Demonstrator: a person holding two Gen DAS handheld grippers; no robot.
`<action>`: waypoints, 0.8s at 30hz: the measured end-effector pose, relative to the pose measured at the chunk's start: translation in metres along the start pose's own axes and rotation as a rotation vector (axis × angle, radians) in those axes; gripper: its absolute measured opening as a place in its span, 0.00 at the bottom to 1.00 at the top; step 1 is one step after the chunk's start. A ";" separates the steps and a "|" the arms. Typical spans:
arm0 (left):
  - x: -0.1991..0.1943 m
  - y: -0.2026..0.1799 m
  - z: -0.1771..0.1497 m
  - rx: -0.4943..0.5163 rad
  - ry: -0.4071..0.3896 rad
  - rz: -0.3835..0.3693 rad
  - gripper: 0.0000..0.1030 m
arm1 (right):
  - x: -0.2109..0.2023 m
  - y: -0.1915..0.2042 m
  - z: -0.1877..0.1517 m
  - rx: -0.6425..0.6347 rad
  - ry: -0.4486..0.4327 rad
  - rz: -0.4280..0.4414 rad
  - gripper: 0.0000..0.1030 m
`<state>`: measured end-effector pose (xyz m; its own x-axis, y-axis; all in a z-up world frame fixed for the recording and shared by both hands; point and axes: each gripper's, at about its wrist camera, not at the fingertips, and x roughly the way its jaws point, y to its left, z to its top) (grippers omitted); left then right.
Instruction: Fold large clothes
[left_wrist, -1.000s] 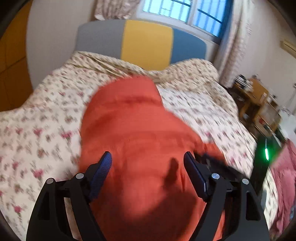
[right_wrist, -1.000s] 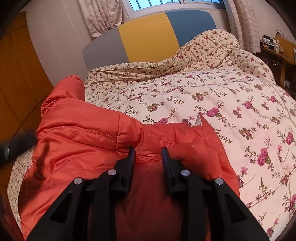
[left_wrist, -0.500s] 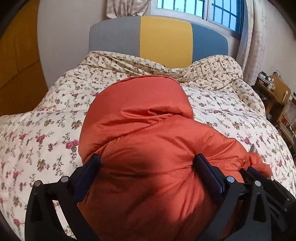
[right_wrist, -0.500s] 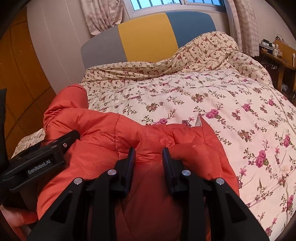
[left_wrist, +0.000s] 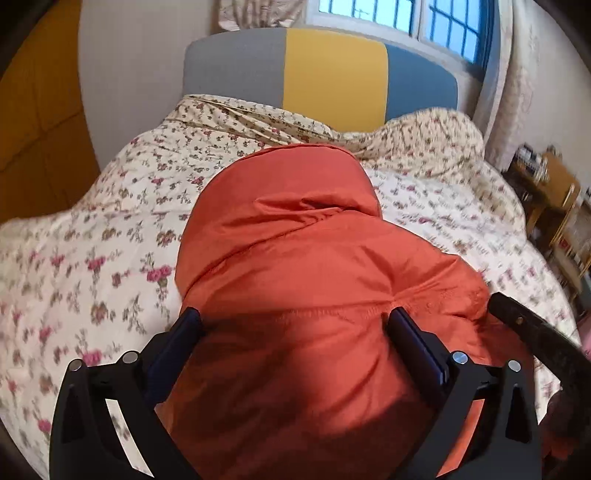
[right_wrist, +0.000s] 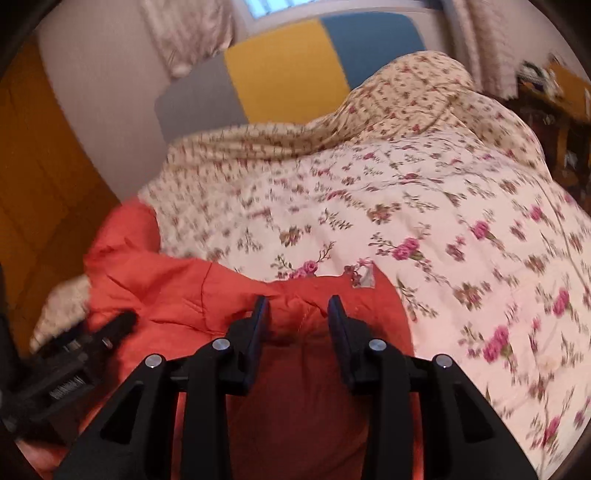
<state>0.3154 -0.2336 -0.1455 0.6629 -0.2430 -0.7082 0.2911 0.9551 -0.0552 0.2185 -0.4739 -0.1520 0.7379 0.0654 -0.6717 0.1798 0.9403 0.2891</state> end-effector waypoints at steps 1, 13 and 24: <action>0.004 0.001 0.001 -0.003 0.004 -0.004 0.97 | 0.005 0.002 -0.001 -0.014 0.007 -0.006 0.33; 0.034 0.012 -0.003 -0.059 -0.002 -0.011 0.97 | 0.049 0.003 -0.006 -0.001 0.022 -0.032 0.33; 0.015 0.010 -0.014 -0.025 -0.011 0.002 0.97 | 0.036 0.008 -0.014 -0.025 -0.036 -0.074 0.35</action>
<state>0.3184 -0.2249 -0.1665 0.6709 -0.2431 -0.7005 0.2725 0.9595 -0.0720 0.2376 -0.4592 -0.1830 0.7464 -0.0160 -0.6653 0.2184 0.9502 0.2222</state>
